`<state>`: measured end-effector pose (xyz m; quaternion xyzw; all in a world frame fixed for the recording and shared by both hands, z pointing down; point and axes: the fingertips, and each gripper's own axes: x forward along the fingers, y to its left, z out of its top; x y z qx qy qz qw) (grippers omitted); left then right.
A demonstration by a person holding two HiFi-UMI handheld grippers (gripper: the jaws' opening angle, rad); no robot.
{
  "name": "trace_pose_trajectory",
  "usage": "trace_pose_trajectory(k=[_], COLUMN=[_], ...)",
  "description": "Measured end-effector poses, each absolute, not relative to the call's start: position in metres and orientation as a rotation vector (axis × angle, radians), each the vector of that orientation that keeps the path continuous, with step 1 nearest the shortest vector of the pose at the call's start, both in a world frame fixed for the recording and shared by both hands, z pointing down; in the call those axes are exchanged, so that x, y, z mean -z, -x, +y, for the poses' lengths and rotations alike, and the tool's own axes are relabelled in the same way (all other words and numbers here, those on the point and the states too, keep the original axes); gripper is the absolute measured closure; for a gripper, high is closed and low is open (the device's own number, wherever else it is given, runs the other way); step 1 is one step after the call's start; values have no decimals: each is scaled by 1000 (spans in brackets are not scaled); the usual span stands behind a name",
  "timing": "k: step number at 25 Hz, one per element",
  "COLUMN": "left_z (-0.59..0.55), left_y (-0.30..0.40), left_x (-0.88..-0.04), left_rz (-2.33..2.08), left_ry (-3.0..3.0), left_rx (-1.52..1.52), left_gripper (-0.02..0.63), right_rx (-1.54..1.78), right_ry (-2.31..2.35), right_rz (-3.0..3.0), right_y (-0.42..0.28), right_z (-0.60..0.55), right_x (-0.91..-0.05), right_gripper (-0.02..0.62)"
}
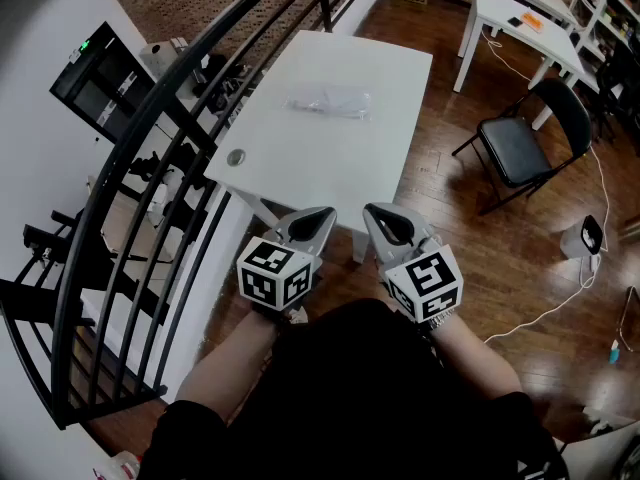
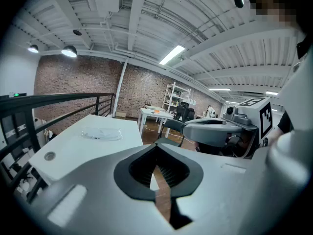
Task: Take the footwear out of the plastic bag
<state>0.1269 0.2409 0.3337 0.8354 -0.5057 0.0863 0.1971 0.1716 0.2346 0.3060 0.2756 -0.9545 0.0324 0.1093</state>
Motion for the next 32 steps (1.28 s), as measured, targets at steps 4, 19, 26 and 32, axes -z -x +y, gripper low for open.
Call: trace_pose_trajectory(k=[4,19,26,32], left_z=[236,223,202,159], left_y=[-140,-148,-129,-97], left_x=[-332,-328,-333,-350], left_rz=[-1440,-1561,-1576,-1553], left_ry=[-2327,-2252,-2240,-2235], left_rx=[-240,-244,-230,-196], left_gripper=[589,589,589,589], right_rx=[-108,-121,-109,-131], right_ry=[-784,-712,-719,-761], right_rz=[-2804,-2857,-2848,-2793], right_y=[-190,-218,-209,-192], right_z=[235,223,203,166], right_x=[-310,-309,-312,-331], right_gripper=[606,606,606,606])
